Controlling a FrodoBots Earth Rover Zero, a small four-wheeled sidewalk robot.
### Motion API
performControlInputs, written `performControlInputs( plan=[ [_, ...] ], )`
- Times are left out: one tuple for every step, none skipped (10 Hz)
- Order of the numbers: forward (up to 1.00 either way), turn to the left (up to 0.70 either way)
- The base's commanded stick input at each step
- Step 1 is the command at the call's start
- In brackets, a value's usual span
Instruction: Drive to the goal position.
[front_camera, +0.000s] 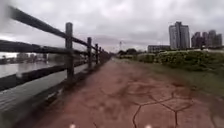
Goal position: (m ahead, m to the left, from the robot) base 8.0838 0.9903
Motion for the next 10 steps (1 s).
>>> performControlInputs(
  plan=[
    [0.85, 0.01],
    [0.85, 0.01],
    [0.85, 0.01],
    [0.85, -0.04],
    [0.85, -0.23],
    [0.85, -0.33],
    [0.85, -0.33],
    [0.85, -0.33],
    [0.85, -0.33],
    [0.85, -0.16]
  ],
)
